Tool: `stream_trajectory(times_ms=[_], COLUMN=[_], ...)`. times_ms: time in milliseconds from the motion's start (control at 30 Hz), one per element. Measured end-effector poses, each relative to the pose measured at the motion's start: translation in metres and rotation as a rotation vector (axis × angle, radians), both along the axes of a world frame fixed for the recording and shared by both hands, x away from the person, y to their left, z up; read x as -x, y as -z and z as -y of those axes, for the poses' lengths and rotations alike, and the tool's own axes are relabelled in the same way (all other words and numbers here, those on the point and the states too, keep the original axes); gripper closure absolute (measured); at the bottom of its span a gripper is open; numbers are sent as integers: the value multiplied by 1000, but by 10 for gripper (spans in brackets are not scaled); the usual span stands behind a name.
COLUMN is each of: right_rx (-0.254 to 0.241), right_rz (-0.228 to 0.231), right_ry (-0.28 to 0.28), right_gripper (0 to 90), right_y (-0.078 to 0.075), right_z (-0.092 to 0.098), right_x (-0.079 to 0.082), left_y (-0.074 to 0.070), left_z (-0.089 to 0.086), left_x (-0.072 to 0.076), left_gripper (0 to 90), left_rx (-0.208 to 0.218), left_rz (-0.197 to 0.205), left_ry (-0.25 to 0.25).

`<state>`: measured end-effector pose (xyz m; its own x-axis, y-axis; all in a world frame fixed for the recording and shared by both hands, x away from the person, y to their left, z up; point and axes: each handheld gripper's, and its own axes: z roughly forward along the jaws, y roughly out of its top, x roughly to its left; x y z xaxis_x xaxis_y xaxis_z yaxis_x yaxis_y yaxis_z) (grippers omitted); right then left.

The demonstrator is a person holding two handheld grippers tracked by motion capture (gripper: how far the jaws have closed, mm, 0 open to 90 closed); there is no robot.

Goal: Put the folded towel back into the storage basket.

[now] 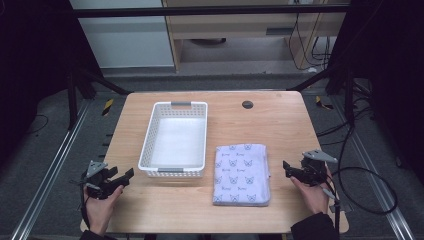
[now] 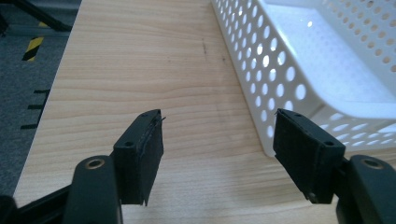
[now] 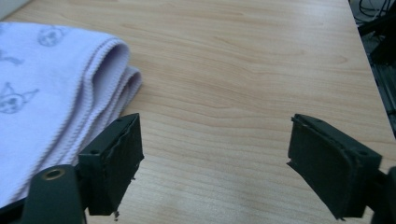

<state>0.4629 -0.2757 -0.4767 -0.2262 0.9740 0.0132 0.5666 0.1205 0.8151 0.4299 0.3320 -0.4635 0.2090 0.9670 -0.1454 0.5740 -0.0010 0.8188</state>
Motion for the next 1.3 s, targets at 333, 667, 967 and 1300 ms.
stream_trajectory(times_ms=[333,667,967,1300], right_rx=[-54,-100,-109,-117], right_rz=[39,37,60,80], right_ry=[-49,-112,-132,-169], right_gripper=[236,246,253,265], right_y=[-15,-28,-46,-64], right_z=[-5,-10,-14,-28], right_x=[8,4,-1,-13], left_y=[-12,-27,-54,-67], left_z=[9,25,42,86], left_x=[7,4,-4,-5], left_gripper=[338,347,348,349], left_rx=[13,3,11,20], left_rz=[46,69,113,125], left_ry=[56,121,172,269])
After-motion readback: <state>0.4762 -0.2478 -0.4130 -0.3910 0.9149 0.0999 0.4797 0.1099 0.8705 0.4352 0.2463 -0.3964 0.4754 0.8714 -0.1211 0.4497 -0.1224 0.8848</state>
